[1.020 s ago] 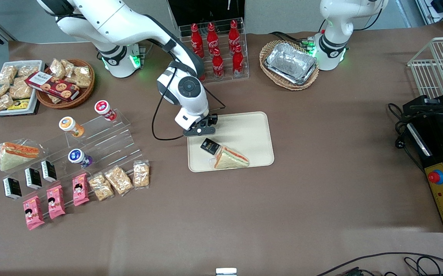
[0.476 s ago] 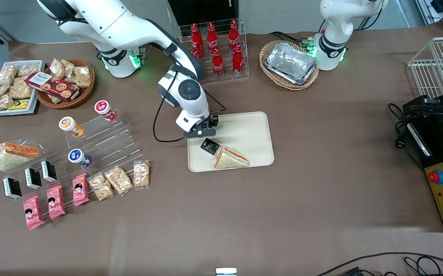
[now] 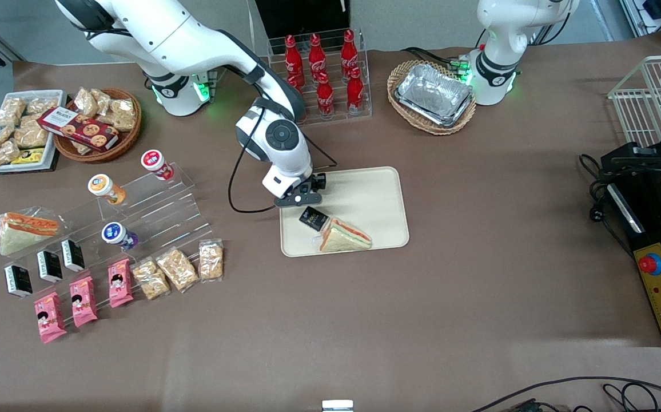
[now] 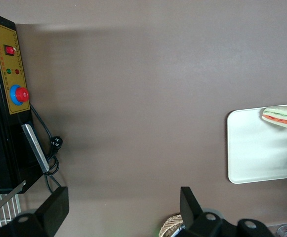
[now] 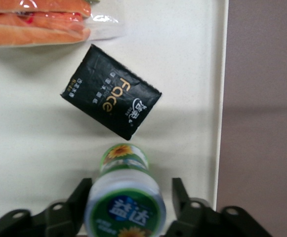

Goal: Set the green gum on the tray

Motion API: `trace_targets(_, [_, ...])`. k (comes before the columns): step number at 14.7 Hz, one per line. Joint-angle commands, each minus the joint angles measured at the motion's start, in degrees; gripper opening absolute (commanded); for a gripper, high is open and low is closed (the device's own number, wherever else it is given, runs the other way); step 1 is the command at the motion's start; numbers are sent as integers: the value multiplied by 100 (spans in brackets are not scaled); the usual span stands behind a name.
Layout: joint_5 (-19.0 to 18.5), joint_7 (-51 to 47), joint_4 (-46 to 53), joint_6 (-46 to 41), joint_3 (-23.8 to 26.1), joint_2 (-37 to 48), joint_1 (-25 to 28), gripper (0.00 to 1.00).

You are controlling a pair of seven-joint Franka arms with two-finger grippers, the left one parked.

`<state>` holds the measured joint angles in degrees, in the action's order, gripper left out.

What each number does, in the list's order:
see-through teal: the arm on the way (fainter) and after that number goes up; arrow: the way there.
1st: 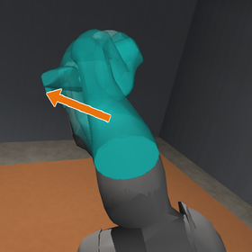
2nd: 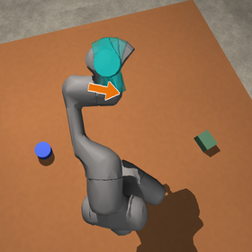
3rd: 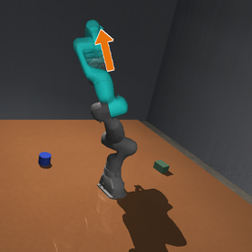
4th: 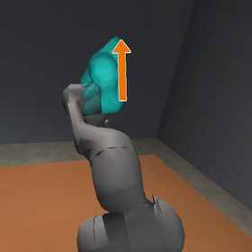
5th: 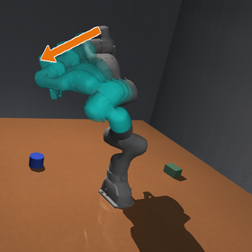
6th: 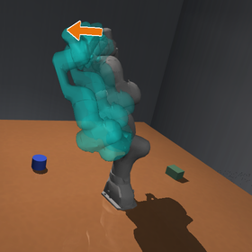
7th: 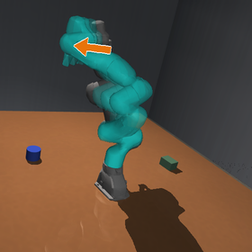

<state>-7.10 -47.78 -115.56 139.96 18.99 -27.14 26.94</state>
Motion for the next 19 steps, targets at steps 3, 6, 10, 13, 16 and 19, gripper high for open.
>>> trace_targets(3, [-168, -153, 60, 5, -1, 112, -101, 99])
trace_targets(6, [-160, -135, 156, -494, -36, 507, -215, 100])
trace_targets(10, [-107, -83, 604, -1390, -88, 876, -452, 100])
trace_targets(13, [-90, 136, 860, -2006, -88, 1227, -724, 100])
trace_targets(16, [164, 689, 930, -2472, -80, 1684, -1128, 100])
trace_targets(19, [517, 1235, 1123, -3095, -89, 2063, -1471, 100])
